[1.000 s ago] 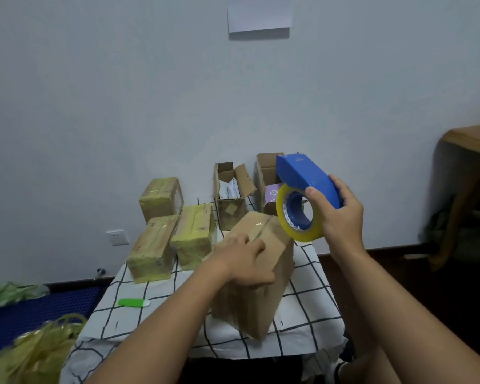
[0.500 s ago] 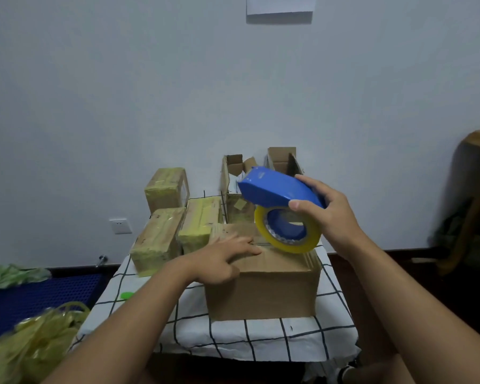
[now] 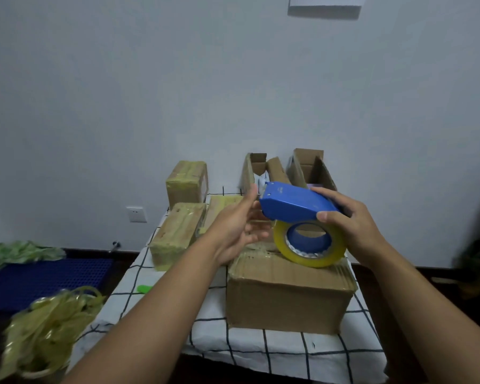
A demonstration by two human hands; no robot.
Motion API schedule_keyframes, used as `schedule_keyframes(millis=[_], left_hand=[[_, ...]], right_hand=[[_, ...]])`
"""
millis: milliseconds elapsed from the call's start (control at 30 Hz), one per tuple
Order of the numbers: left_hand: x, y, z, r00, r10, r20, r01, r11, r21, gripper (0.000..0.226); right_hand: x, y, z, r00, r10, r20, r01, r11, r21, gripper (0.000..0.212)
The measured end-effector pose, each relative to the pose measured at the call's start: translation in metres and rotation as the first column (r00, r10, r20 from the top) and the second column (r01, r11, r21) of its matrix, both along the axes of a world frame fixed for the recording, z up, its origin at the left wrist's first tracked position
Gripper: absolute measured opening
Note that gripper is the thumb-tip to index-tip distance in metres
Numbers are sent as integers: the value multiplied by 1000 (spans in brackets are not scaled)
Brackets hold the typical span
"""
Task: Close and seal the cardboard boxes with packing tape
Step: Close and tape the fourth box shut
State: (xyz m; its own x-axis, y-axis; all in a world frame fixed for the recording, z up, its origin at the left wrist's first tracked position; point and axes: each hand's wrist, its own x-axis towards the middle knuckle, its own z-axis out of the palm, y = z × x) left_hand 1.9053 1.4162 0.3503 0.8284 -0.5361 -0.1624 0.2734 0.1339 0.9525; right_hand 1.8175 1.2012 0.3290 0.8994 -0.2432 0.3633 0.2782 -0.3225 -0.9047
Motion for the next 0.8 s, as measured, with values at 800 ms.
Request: schedule_keyframes(millis=[800], left_hand=[[14, 11, -14, 977, 70, -200, -86, 994, -73, 7]], right_hand=[[4, 4, 3, 999, 44, -24, -45, 998, -54, 56]])
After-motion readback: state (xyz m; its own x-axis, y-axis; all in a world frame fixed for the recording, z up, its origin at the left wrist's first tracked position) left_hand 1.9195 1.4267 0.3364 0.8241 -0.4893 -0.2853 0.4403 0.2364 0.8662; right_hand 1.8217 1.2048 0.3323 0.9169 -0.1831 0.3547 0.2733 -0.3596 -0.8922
